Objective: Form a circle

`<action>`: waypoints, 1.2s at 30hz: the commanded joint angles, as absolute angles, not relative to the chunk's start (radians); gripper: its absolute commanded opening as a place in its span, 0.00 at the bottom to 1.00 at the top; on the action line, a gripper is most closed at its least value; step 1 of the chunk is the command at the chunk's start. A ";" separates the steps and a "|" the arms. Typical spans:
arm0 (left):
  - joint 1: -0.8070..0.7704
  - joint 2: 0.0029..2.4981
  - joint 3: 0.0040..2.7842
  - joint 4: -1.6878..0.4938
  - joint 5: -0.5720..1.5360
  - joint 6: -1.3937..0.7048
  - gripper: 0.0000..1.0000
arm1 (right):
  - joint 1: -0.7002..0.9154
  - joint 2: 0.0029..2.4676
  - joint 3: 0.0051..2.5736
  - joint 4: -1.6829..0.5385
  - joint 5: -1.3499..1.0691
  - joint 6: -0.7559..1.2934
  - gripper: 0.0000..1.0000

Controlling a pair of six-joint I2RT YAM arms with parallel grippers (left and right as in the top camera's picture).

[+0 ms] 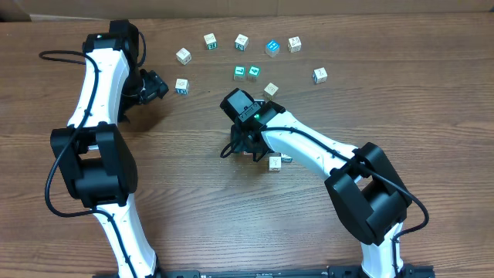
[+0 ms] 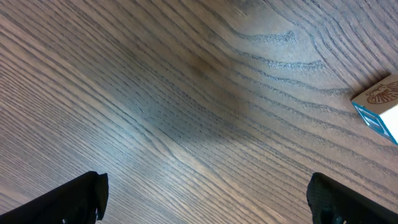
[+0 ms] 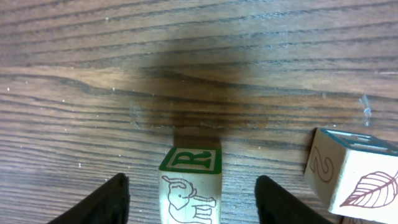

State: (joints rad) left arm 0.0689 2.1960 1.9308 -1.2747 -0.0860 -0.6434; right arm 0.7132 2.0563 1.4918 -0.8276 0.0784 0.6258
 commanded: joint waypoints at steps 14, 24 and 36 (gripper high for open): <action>0.065 2.199 1.948 -1.274 -0.085 -0.628 1.00 | 0.709 2.068 1.485 -0.824 0.088 0.629 0.96; 0.065 2.199 1.948 -1.274 -0.085 -0.628 0.99 | 0.709 2.068 1.485 -0.824 0.088 0.628 0.64; 0.065 2.199 1.948 -1.274 -0.085 -0.628 0.99 | 0.709 2.068 1.485 -0.824 0.088 0.629 0.47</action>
State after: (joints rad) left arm 0.0689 2.1960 1.9308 -1.2747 -0.0860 -0.6430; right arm 0.7132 2.0563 1.4910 -0.8288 0.0792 0.6289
